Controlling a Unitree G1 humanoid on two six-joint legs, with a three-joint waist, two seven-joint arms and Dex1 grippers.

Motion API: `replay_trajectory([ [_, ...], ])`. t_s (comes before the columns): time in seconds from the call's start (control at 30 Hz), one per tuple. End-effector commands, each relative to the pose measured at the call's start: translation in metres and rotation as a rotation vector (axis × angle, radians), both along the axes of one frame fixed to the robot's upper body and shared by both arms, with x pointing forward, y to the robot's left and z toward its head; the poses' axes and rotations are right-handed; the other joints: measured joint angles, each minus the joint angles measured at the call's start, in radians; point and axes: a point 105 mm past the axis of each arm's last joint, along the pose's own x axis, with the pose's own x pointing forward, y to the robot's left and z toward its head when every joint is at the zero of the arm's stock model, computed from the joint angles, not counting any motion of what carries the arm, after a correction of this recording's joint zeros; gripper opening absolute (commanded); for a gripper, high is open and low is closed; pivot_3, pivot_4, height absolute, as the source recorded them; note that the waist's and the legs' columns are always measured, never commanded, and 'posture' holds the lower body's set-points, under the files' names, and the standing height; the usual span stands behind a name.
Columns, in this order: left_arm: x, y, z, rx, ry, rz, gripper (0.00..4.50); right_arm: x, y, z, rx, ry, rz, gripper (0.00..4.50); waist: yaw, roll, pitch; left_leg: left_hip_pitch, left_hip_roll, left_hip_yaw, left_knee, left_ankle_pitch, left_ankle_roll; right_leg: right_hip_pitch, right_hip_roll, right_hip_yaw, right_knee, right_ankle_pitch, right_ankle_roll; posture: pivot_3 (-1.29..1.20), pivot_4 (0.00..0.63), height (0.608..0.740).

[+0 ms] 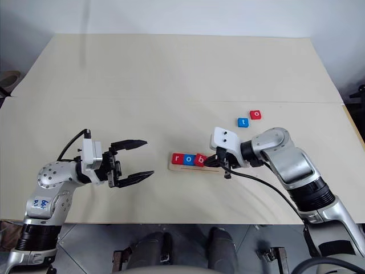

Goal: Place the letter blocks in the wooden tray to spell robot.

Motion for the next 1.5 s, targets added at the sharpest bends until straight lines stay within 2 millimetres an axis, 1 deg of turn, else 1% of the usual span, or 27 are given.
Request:
replay_trajectory([
  [0.03,0.0,0.001,0.003,-0.013,-0.008,0.0,4.5,-0.006,0.008,0.01,0.018,-0.023,0.035,0.03,0.0,0.0,0.0,0.0,0.0,0.0,0.0,0.0,0.0,0.0,0.0,0.0,0.0,0.0,0.0,0.0,0.15,0.74],
  [0.2,0.002,0.001,0.004,-0.012,-0.013,-0.002,4.5,-0.001,0.014,-0.001,0.0,-0.037,0.0,0.03,0.0,0.0,0.0,0.0,0.0,0.0,0.0,0.0,0.0,0.0,0.0,0.0,0.0,0.0,0.0,0.0,0.15,0.74],
  [0.4,0.002,0.001,0.005,-0.01,-0.014,0.0,4.5,0.007,0.007,-0.007,-0.021,-0.044,-0.043,0.03,0.001,0.0,0.0,0.0,0.0,0.0,0.0,0.0,0.0,0.0,0.0,0.0,0.0,0.0,0.0,0.0,0.15,0.74],
  [0.63,0.001,0.001,0.004,-0.012,-0.013,0.002,4.5,0.001,-0.003,-0.001,-0.015,-0.02,-0.032,0.03,0.0,0.0,0.0,0.0,0.0,0.0,0.0,0.0,0.0,0.0,0.0,0.0,0.0,0.0,0.0,0.0,0.15,0.74],
  [0.73,0.002,0.001,0.004,-0.013,-0.013,0.002,4.5,-0.002,-0.005,0.005,0.018,0.0,-0.033,0.03,0.0,0.0,0.0,0.0,0.0,0.0,0.0,0.0,0.0,0.0,0.0,0.0,0.0,0.0,0.0,0.0,0.15,0.74],
  [0.8,0.002,0.001,0.004,-0.014,-0.013,0.002,4.5,0.005,-0.012,0.008,0.014,-0.021,-0.07,0.03,0.0,0.0,0.0,0.0,0.0,0.0,0.0,0.0,0.0,0.0,0.0,0.0,0.0,0.0,0.0,0.0,0.15,0.74],
  [0.87,0.002,0.001,0.004,-0.013,-0.013,0.001,4.5,0.017,-0.021,0.009,0.001,-0.057,-0.127,0.03,0.0,0.0,0.0,0.0,0.0,0.0,0.0,0.0,0.0,0.0,0.0,0.0,0.0,0.0,0.0,0.0,0.15,0.74],
  [0.93,0.002,0.001,0.004,-0.014,-0.013,0.0,4.5,0.028,-0.024,0.009,0.005,-0.09,-0.173,0.03,0.0,0.0,0.0,0.0,0.0,0.0,0.0,0.0,0.0,0.0,0.0,0.0,0.0,0.0,0.0,0.0,0.15,0.74],
  [1.03,0.003,-0.001,0.004,-0.015,-0.013,-0.003,4.5,0.038,-0.016,0.007,0.021,-0.124,-0.192,0.03,-0.002,0.0,0.0,0.0,0.0,0.0,0.0,0.0,0.0,0.0,0.0,0.0,0.0,0.0,0.0,0.0,0.15,0.74],
  [1.13,0.004,-0.001,0.005,-0.016,-0.014,-0.004,4.5,0.039,-0.005,0.005,0.04,-0.13,-0.172,0.03,-0.002,0.0,0.0,0.0,0.0,0.001,0.0,0.0,0.0,-0.001,0.0,0.0,0.0,0.0,0.0,0.0,0.15,0.74],
  [1.27,0.004,-0.001,0.005,-0.016,-0.016,-0.001,4.5,0.036,0.007,0.002,0.054,-0.125,-0.127,0.03,-0.002,0.0,0.0,0.0,0.0,0.001,0.0,0.0,0.0,-0.001,0.0,0.0,0.0,0.0,0.0,0.0,0.15,0.74],
  [1.5,0.002,0.001,0.004,-0.017,-0.014,0.011,4.5,0.027,0.011,-0.003,0.039,-0.099,-0.08,0.03,-0.001,0.0,0.0,0.0,0.0,0.001,0.0,0.0,0.0,-0.001,0.0,0.0,0.0,0.0,0.0,0.0,0.15,0.74],
])
